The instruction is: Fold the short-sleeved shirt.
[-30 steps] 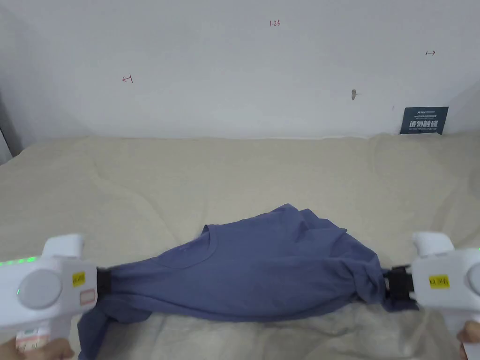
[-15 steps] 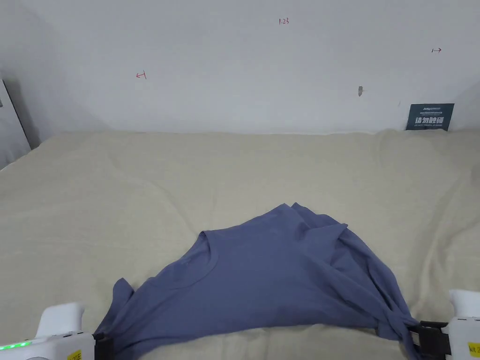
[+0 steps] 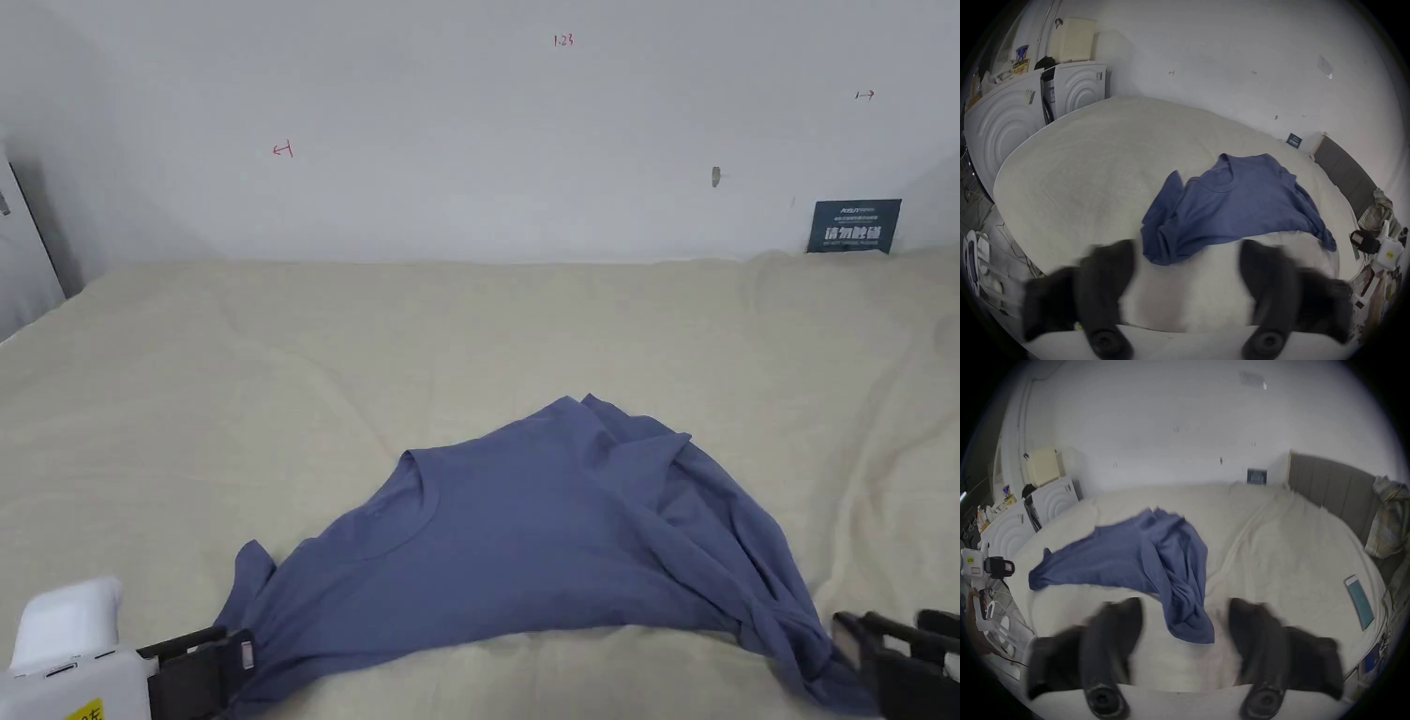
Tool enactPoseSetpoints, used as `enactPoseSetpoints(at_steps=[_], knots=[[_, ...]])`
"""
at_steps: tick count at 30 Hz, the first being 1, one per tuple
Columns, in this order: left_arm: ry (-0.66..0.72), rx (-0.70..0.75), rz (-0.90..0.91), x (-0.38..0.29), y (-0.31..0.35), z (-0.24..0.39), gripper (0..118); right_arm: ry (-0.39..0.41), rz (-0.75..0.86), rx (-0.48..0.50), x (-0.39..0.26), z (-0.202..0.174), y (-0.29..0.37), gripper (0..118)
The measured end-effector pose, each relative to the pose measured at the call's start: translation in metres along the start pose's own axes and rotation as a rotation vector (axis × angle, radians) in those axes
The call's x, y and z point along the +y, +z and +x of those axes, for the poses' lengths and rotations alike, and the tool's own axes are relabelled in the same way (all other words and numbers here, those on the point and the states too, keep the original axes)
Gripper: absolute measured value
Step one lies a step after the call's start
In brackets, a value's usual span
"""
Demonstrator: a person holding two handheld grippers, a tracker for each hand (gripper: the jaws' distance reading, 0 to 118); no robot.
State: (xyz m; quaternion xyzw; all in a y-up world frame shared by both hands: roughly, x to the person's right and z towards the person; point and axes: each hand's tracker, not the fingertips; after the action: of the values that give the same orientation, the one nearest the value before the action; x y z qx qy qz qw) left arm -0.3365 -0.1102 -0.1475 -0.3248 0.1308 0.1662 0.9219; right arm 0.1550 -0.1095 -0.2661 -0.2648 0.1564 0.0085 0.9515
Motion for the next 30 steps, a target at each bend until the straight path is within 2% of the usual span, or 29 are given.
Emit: enactPoseSetpoints(at_steps=[1, 2, 5, 8, 15, 16, 17, 19, 22, 27, 30], knots=[[-0.008, -0.005, 0.016, -0.005, 0.001, 0.004, 32, 0.026, -0.002, -0.016, 0.0, -0.003, 0.003, 12], [-0.014, -0.004, 0.022, -0.009, 0.0, 0.008, 6, 0.045, -0.01, -0.048, -0.003, -0.004, 0.003, 0], [-0.051, 0.028, -0.026, -0.018, -0.007, 0.018, 0, 0.059, -0.075, 0.025, -0.01, -0.004, -0.002, 0], [-0.007, -0.016, -0.042, -0.029, -0.018, 0.016, 0, 0.069, -0.069, -0.002, -0.022, -0.002, -0.004, 0], [-0.062, -0.02, -0.067, -0.027, -0.022, 0.034, 0, 0.079, -0.146, -0.035, -0.061, 0.017, -0.01, 0], [-0.067, -0.024, -0.064, -0.024, -0.023, 0.038, 0, 0.089, -0.143, -0.031, -0.067, 0.02, -0.012, 6], [-0.075, -0.028, -0.066, -0.021, -0.025, 0.042, 0, 0.103, -0.137, -0.046, -0.072, 0.021, -0.014, 30], [-0.097, -0.037, -0.061, -0.016, -0.035, 0.048, 0, 0.152, -0.156, -0.052, -0.077, 0.027, -0.024, 98], [-0.131, -0.051, -0.058, -0.008, -0.042, 0.061, 0, 0.165, -0.179, -0.026, -0.084, 0.034, -0.035, 100], [-0.165, -0.074, -0.061, 0.003, -0.051, 0.084, 0, 0.196, -0.188, -0.037, -0.074, 0.041, -0.064, 100], [-0.181, -0.081, -0.065, 0.009, -0.06, 0.096, 0, 0.173, -0.2, 0.007, -0.062, 0.042, -0.083, 100]])
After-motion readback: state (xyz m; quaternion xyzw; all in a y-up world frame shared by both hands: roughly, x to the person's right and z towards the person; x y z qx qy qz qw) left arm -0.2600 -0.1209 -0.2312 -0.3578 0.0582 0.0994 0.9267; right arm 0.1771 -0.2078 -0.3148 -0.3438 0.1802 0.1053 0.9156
